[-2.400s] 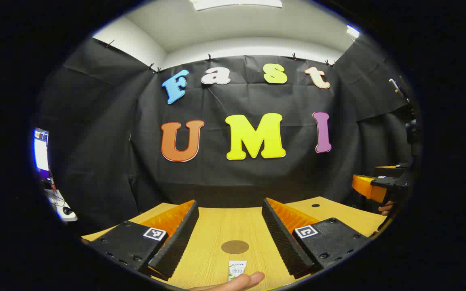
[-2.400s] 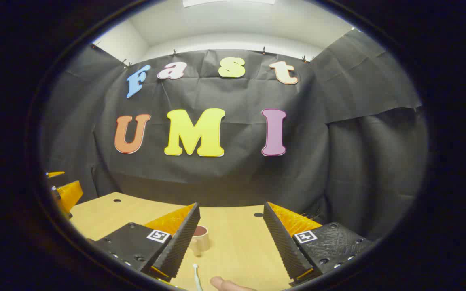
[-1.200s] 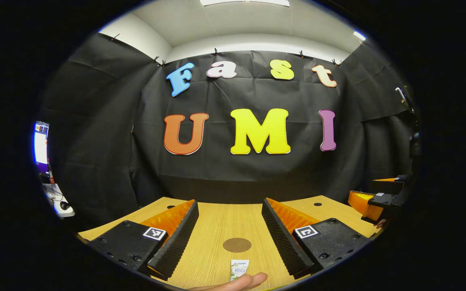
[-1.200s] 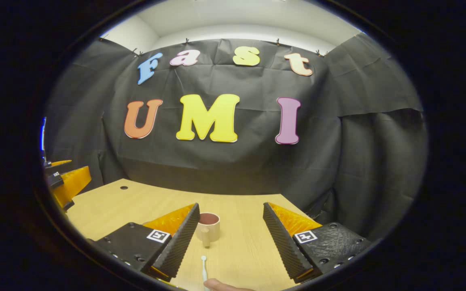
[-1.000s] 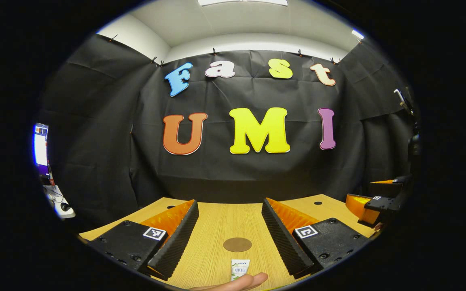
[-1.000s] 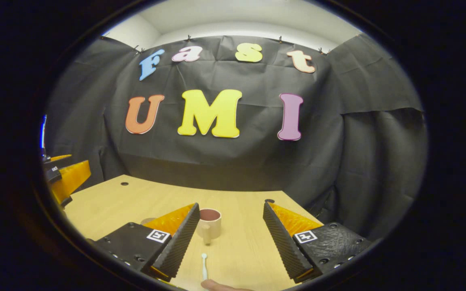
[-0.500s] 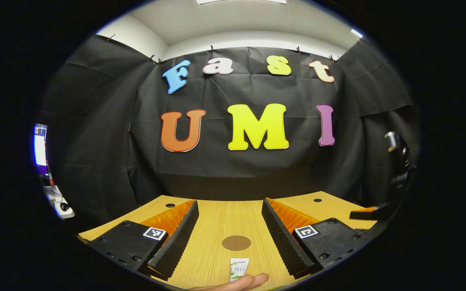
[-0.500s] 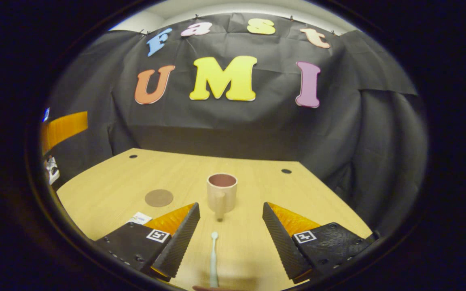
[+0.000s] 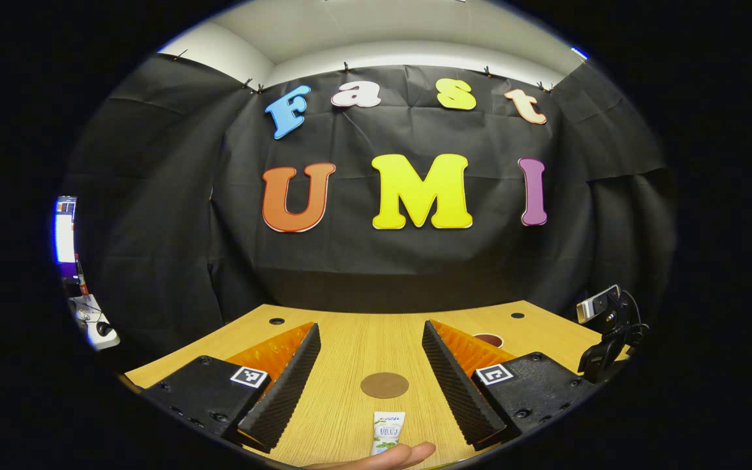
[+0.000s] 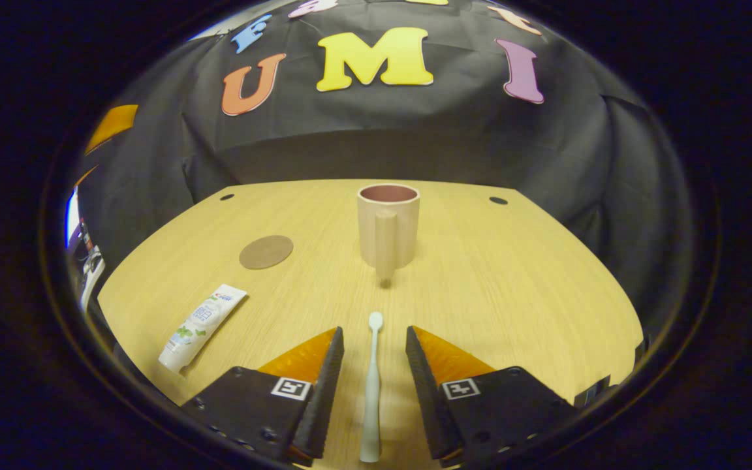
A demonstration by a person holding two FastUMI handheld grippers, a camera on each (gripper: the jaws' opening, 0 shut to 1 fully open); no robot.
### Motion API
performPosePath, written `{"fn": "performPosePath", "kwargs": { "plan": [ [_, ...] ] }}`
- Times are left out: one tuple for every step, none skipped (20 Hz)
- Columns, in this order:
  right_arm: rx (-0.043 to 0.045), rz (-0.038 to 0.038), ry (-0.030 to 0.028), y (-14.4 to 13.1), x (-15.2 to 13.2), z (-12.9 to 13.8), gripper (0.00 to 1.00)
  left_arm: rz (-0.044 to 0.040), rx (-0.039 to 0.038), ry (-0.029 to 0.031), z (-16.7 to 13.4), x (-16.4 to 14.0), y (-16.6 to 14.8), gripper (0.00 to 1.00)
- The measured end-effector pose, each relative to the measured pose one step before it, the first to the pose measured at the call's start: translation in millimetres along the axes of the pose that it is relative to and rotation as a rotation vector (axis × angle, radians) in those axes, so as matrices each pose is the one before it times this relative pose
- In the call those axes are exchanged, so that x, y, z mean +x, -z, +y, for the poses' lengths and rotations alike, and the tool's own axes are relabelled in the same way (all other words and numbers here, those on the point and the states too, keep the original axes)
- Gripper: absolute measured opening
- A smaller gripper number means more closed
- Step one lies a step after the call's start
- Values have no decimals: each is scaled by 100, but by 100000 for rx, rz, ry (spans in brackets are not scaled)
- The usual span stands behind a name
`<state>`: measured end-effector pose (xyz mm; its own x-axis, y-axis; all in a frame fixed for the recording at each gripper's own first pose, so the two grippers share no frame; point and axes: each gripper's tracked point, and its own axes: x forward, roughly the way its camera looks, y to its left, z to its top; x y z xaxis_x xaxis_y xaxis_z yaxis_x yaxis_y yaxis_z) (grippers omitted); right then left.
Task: Put the toothbrush and toothpaste on the desktop into the cup, then pick up the cup and place it on the coaster on the desktop.
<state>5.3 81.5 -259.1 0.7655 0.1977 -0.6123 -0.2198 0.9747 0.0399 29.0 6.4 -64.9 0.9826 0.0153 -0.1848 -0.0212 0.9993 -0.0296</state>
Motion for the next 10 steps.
{"fn": "performPosePath", "kwargs": {
  "plan": [
    [-211, 858, -700, 290, 297, 147, 53, 690, -23, -54, 38, -84, 173, 100],
    [-1742, 995, 1983, 423, 281, -509, 48, 251, 317, -214, 54, 27, 28, 100],
    [-902, 822, 1533, 194, 192, -301, 40, 71, 286, -467, 238, 29, 82, 100],
    [508, 1369, -976, 410, 163, 183, 30, 409, 409, -44, 39, 16, 168, 100],
    [1583, 1545, -1280, 274, 136, 218, 30, 369, 306, 233, 1, 38, 169, 100],
    [1413, 1191, -936, 361, 252, -46, 30, 626, 440, 307, 35, -100, 454, 100],
    [734, 1110, -1020, 255, 136, 120, 30, 1317, 652, 100, 77, 19, 516, 100],
    [515, -74, -1846, 163, 211, 249, 30, 1254, 647, -38, 167, 4, 577, 100],
    [1266, 431, -64, -128, -95, -62, 30, 1380, 458, -203, 190, 91, 469, 99],
    [475, 477, -179, 147, 82, -9, 14, 1621, 72, -85, 126, 68, 490, 100]
  ]
}}
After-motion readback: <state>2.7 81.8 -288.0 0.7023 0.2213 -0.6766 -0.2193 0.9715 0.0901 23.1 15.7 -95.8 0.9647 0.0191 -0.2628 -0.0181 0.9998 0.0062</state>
